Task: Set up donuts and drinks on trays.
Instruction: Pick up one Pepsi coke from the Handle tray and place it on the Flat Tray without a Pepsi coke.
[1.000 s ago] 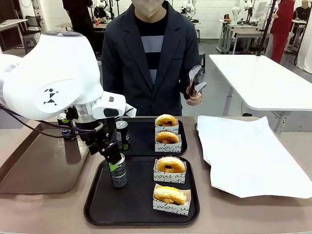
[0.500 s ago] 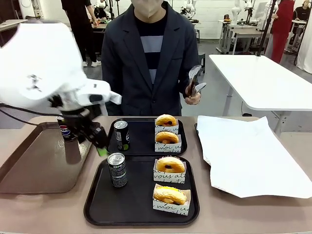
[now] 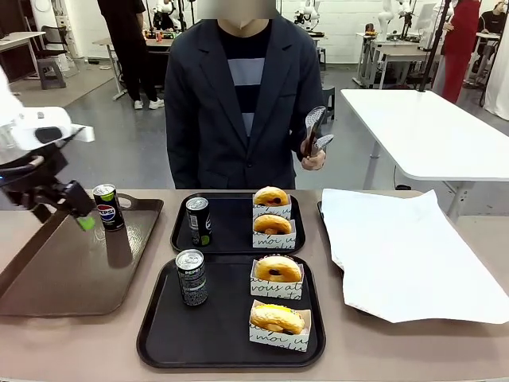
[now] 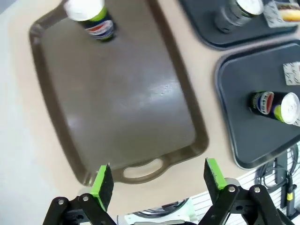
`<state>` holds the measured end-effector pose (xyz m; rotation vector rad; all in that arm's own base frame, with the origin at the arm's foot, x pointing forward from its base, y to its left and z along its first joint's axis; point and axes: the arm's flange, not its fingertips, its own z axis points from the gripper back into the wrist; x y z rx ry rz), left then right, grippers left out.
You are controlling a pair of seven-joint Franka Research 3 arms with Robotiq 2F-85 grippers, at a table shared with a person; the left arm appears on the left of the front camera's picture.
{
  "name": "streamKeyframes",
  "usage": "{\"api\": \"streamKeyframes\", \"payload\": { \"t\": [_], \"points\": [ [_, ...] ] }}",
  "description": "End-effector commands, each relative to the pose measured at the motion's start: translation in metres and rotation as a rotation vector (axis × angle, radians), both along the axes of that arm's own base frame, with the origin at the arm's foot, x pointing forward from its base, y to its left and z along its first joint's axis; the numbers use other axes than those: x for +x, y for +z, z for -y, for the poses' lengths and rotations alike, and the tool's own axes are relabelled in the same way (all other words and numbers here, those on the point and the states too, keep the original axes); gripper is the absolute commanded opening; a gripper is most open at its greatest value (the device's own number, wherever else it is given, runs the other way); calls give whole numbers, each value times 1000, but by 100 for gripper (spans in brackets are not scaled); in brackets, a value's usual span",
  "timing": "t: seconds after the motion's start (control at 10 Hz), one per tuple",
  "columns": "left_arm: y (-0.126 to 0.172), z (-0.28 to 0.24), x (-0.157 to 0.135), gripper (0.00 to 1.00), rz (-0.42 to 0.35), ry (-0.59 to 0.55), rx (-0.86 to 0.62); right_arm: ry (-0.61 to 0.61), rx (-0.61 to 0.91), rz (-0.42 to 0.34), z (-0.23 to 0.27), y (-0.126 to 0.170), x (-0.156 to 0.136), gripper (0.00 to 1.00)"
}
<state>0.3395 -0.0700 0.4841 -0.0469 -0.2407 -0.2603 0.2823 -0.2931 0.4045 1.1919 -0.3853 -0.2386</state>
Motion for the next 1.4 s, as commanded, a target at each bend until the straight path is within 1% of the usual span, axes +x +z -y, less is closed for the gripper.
{"api": "streamKeyframes", "payload": {
  "t": [0.0, 0.1, 0.2, 0.8, 0.9, 1.0, 1.2, 1.3],
  "points": [
    [-1, 2, -6, 100, 21, 49, 44, -2, 8, 8, 0, 1, 0, 100],
    [-3, 21, -11, 100, 18, 5, 54, -2, 8, 8, 0, 1, 0, 100],
    [3, -7, 1, 100, 9, 21, 12, -2, 8, 8, 0, 1, 0, 100],
    [4, -5, 1, 100, 10, 22, 11, -2, 8, 8, 0, 1, 0, 100],
    [15, -31, 15, 100, -58, 57, -173, -2, 8, 8, 0, 1, 0, 100],
    [22, -66, 37, 100, -101, 92, -330, -2, 8, 8, 0, 1, 0, 100],
    [11, -136, 64, 100, -105, 163, -576, -2, 8, 8, 0, 1, 0, 100],
    [2, -167, 74, 100, -109, 162, -689, -2, 8, 8, 0, 1, 0, 100]
  ]
}}
